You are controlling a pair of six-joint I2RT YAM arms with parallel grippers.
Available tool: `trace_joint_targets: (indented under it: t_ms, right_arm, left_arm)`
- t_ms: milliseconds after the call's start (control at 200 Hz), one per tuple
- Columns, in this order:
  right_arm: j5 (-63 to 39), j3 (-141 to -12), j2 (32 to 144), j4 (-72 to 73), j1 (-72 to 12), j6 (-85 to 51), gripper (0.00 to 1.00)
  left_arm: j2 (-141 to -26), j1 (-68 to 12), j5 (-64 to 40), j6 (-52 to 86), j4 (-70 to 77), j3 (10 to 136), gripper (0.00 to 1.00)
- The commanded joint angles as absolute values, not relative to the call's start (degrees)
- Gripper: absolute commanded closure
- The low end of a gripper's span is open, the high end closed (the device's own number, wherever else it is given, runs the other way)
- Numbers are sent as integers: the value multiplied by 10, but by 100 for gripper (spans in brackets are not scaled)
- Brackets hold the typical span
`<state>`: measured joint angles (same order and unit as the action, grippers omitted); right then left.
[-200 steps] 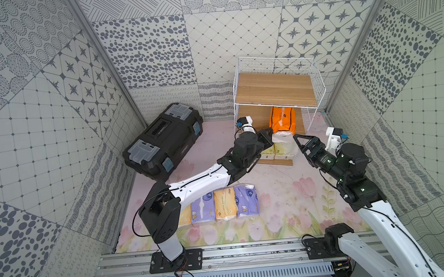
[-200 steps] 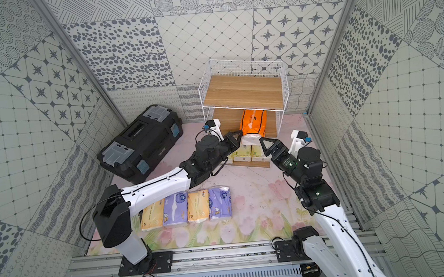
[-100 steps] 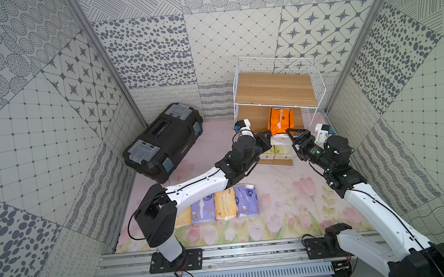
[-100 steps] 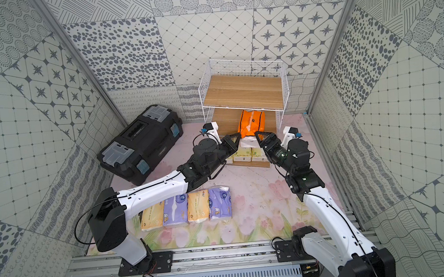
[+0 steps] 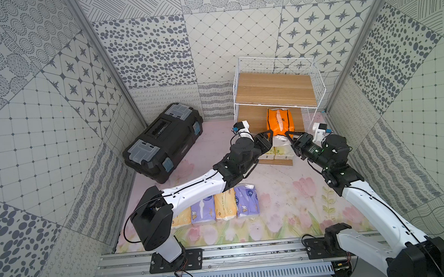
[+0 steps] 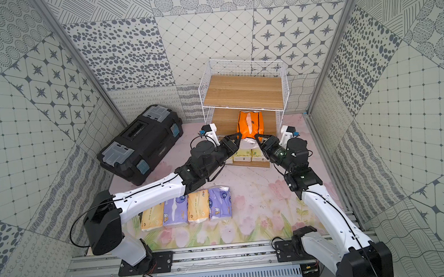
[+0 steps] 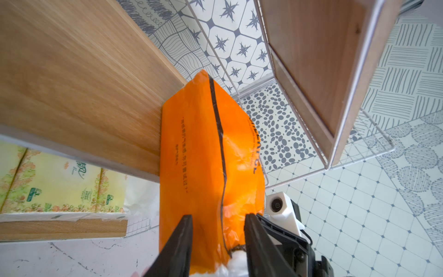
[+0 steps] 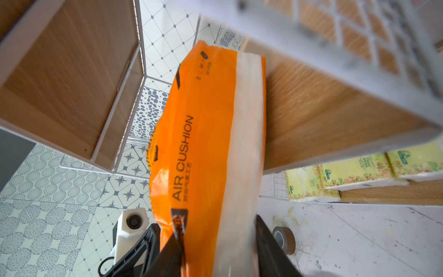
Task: Remove the tissue boxes from the shelf
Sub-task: Pick up a box of tissues from the shelf, then place the box of tissues at the center of the board.
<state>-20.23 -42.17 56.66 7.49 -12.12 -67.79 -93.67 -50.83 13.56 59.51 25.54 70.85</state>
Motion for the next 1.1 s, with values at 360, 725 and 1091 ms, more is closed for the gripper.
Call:
trace_joint_targets:
  t_ms: [360,725,1091]
  right_arm:
    - [-284,-391,448,22,-117,-624,75]
    - [-385,-360,322,-176,-118,-553,78]
    - [-398,-253,286,-292,-118,-510,79]
  left_arm:
    - [-763,-510,129,601,248,565,24]
    - [-614,-508,212,612,156,444,24]
    - [-582,-504,283,692,93,379,26]
